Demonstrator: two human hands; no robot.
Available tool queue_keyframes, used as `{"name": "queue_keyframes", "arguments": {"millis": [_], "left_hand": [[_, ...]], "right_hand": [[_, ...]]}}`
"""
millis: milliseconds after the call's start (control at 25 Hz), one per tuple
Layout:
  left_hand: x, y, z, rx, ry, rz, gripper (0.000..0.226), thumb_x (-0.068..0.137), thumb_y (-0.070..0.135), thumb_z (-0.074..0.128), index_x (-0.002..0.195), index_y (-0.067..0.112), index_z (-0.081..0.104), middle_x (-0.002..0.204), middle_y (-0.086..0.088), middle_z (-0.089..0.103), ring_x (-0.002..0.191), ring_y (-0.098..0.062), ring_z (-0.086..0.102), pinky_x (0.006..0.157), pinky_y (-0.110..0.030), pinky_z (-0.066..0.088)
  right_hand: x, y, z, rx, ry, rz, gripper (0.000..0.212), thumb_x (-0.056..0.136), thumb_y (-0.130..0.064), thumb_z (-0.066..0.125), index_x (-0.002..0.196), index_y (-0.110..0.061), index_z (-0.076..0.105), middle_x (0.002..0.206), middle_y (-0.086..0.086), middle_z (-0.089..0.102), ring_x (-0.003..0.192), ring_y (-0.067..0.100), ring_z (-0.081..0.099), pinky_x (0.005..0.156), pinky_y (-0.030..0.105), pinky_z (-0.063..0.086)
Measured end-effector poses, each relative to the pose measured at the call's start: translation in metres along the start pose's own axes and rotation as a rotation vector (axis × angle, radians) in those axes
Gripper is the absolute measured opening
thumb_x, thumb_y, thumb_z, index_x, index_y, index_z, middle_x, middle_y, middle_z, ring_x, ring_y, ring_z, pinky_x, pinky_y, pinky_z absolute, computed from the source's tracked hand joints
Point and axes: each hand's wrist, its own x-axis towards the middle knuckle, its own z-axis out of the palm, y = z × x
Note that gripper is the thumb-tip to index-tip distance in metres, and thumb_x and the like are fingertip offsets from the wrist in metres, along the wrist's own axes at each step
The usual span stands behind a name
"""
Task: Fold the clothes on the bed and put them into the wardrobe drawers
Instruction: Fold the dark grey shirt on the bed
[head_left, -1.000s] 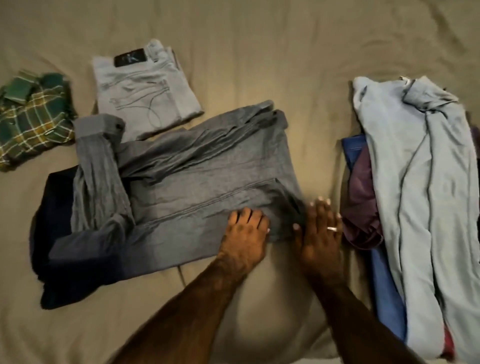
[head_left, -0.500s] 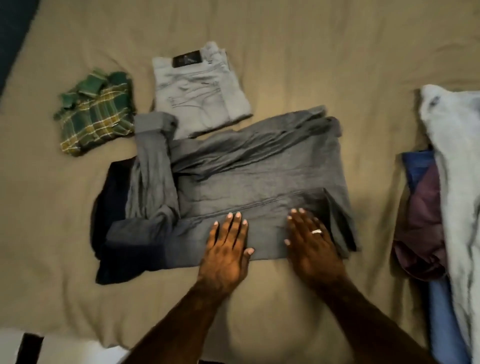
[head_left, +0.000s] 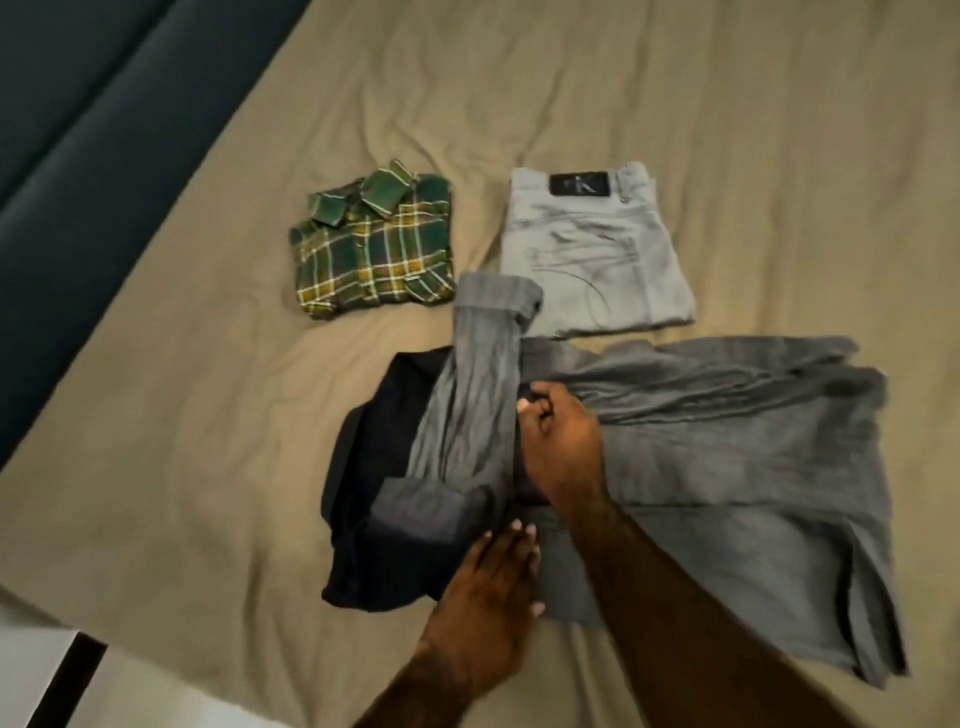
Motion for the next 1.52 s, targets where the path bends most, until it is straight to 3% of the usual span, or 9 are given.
{"name": "queue_keyframes", "arguments": {"millis": [120, 320, 480, 600, 840, 1040, 1200, 1360, 1520], "left_hand": [[-0.005, -0.024, 0.004, 0.013, -0.056, 0.054, 0.064, 0.097, 0.056, 0.053, 0.147, 0.018, 0.059, 0.162, -0.002, 0.047, 0.153, -0.022, 0.038, 0.121, -0.042, 0.025], [0.017, -0.045, 0.001, -0.201, 0.176, -0.038, 0.044, 0.101, 0.047, 0.056, 0.132, 0.019, 0.071, 0.141, 0.002, 0.066, 0.131, -0.020, 0.058, 0.109, -0.032, 0.046], [0.029, -0.060, -0.007, -0.347, 0.229, -0.116, 0.037, 0.102, 0.041, 0.057, 0.127, 0.018, 0.072, 0.131, 0.000, 0.069, 0.120, -0.022, 0.061, 0.107, -0.033, 0.047], [0.040, -0.072, -0.006, -0.601, 0.176, -0.315, 0.033, 0.099, 0.042, 0.064, 0.121, 0.019, 0.074, 0.122, 0.001, 0.074, 0.113, -0.019, 0.067, 0.105, -0.032, 0.050], [0.070, -0.077, -0.027, -0.974, -0.015, -0.750, 0.038, 0.089, 0.047, 0.066, 0.107, 0.017, 0.082, 0.103, 0.000, 0.081, 0.095, -0.015, 0.075, 0.091, -0.032, 0.059], [0.067, -0.055, -0.049, -1.874, 0.362, -1.364, 0.024, 0.103, 0.002, 0.057, 0.119, 0.010, 0.073, 0.099, -0.004, 0.081, 0.103, -0.031, 0.071, 0.078, -0.038, 0.065], [0.033, -0.038, -0.050, -2.281, 0.611, -1.487, 0.065, 0.102, 0.064, 0.042, 0.143, 0.016, 0.058, 0.125, -0.016, 0.071, 0.116, -0.038, 0.064, 0.097, -0.061, 0.055], [0.023, -0.037, -0.055, -2.114, 0.573, -1.498, 0.069, 0.083, 0.071, 0.064, 0.133, 0.023, 0.062, 0.130, -0.013, 0.071, 0.115, -0.032, 0.067, 0.104, -0.058, 0.050], [0.025, -0.017, -0.036, -1.789, 0.522, -1.719, 0.023, 0.106, 0.021, 0.060, 0.124, 0.009, 0.067, 0.111, -0.010, 0.075, 0.088, -0.022, 0.067, 0.076, -0.042, 0.057]], "right_hand": [[0.049, -0.056, 0.052, 0.124, 0.086, 0.201, 0.047, 0.092, -0.046, 0.076, 0.120, -0.008, 0.069, 0.076, 0.000, 0.069, 0.083, 0.030, 0.070, 0.082, 0.043, 0.056], [0.109, -0.064, 0.080, -0.057, 0.095, 0.460, 0.049, 0.089, -0.048, 0.078, 0.113, -0.005, 0.071, 0.113, 0.018, 0.073, 0.110, 0.037, 0.067, 0.090, 0.037, 0.050], [0.126, -0.066, 0.084, 0.230, 0.021, 0.518, 0.023, 0.084, -0.034, 0.075, 0.078, -0.012, 0.071, 0.072, 0.008, 0.071, 0.072, 0.031, 0.071, 0.070, 0.043, 0.061], [0.114, -0.094, 0.052, 0.757, -0.173, 0.447, 0.021, 0.100, -0.008, 0.061, 0.081, -0.014, 0.064, 0.060, 0.003, 0.057, 0.047, 0.013, 0.049, 0.041, 0.023, 0.041], [0.054, -0.081, -0.079, 1.479, -0.389, 0.412, 0.039, 0.069, -0.019, 0.066, 0.106, -0.011, 0.077, 0.109, 0.009, 0.076, 0.111, 0.030, 0.069, 0.104, 0.044, 0.054], [-0.008, 0.011, -0.186, 1.315, -0.210, 0.582, 0.041, 0.084, -0.049, 0.067, 0.109, -0.019, 0.080, 0.122, 0.005, 0.074, 0.120, 0.031, 0.069, 0.099, 0.041, 0.058], [-0.047, 0.079, -0.219, 1.097, -0.176, 0.900, 0.077, 0.099, -0.076, 0.036, 0.094, -0.017, 0.086, 0.107, 0.010, 0.080, 0.098, 0.028, 0.078, 0.080, 0.045, 0.065], [-0.058, 0.121, -0.221, 0.891, -0.127, 0.916, 0.081, 0.078, -0.093, 0.044, 0.120, -0.028, 0.068, 0.126, 0.009, 0.073, 0.116, 0.035, 0.067, 0.107, 0.060, 0.047], [-0.079, 0.122, -0.226, 0.567, -0.051, 0.817, 0.033, 0.090, -0.049, 0.077, 0.110, -0.026, 0.064, 0.095, 0.006, 0.070, 0.077, 0.022, 0.065, 0.072, 0.042, 0.059]]}}
